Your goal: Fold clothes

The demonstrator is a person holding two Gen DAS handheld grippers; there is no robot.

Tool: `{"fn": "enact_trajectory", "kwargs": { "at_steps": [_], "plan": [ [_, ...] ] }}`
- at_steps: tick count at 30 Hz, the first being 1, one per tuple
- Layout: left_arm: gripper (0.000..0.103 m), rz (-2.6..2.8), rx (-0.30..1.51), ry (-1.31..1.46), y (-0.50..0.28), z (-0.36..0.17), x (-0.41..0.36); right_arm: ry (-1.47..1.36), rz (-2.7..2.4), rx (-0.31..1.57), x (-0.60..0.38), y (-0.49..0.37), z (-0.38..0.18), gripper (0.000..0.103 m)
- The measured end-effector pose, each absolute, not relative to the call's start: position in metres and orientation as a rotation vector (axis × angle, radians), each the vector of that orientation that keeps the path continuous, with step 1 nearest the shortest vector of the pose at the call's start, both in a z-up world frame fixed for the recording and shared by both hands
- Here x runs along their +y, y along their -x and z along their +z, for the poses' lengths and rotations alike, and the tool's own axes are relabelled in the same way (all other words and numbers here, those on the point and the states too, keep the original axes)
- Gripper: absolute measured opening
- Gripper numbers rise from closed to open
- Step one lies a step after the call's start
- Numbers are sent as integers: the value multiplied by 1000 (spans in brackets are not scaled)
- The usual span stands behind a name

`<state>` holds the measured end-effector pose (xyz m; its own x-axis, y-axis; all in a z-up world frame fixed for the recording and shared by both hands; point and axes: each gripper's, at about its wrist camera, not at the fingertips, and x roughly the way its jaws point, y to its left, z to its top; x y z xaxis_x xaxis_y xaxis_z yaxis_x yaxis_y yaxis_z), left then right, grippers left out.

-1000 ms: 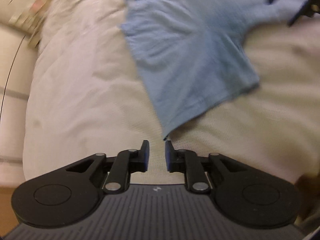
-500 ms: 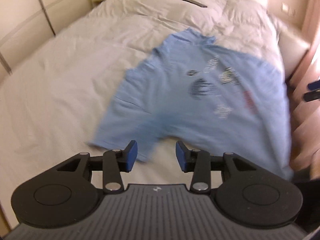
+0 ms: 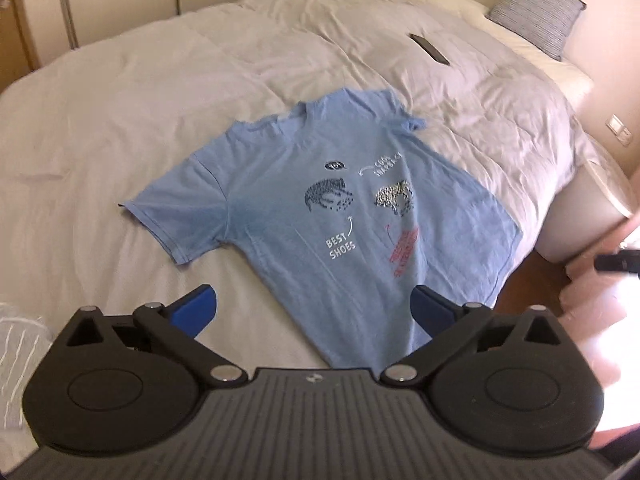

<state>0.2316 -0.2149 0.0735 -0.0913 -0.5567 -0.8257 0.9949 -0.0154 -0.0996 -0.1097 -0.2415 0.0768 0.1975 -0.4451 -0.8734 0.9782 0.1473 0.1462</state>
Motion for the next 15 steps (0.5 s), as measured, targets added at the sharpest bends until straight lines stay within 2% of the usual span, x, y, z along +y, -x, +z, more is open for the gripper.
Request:
{"fn": "enact_trajectory", "kwargs": {
  "at_steps": [7, 15],
  "plan": [
    [102, -1467, 836, -727, -205, 87, -190, -823, -1163, 841, -215, 112, 94, 90],
    [102, -1565, 756, -802, -204, 104, -181, -807, -1250, 801, -189, 92, 114, 90]
  ]
}}
